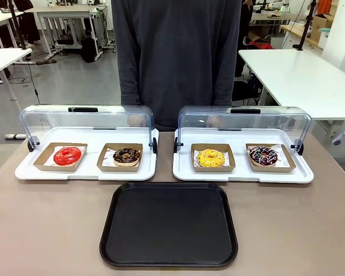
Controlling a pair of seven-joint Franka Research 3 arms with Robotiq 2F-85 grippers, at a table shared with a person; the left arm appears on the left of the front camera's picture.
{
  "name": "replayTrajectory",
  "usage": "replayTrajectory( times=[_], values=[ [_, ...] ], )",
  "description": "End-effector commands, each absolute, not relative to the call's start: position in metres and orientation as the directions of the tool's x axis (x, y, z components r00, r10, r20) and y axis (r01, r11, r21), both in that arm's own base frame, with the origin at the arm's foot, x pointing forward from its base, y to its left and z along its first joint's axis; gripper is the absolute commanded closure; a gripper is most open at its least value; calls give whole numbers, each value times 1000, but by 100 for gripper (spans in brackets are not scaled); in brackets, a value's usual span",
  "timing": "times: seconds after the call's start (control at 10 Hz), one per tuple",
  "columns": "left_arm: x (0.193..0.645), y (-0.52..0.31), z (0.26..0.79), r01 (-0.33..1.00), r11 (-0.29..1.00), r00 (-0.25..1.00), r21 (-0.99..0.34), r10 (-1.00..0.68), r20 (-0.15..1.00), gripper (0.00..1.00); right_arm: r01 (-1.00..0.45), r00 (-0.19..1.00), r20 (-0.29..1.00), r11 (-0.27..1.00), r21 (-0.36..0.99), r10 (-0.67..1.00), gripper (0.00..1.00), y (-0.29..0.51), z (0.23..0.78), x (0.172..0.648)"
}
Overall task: Move the third donut from the left to the tray.
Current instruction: Pick up the Paper togo box containing the Donut indicated by the person and place it on the Handle tray.
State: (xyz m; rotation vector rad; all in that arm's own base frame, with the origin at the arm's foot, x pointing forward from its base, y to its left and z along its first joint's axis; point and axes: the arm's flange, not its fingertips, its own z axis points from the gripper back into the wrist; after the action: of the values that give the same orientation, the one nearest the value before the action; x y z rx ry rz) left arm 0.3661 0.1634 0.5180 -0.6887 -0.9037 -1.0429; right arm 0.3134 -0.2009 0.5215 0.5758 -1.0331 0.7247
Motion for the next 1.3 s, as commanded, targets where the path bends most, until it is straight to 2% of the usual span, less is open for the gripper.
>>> replayTrajectory(
  times=[0.0,1.2],
  values=[
    [366,164,519,935,352,209,-54,-421,883,0,-773,291,922,631,67,258,0,-203,524,317],
    [366,164,519,935,352,209,-54,-421,883,0,-773,291,922,631,67,258,0,-203,524,317]
  ],
)
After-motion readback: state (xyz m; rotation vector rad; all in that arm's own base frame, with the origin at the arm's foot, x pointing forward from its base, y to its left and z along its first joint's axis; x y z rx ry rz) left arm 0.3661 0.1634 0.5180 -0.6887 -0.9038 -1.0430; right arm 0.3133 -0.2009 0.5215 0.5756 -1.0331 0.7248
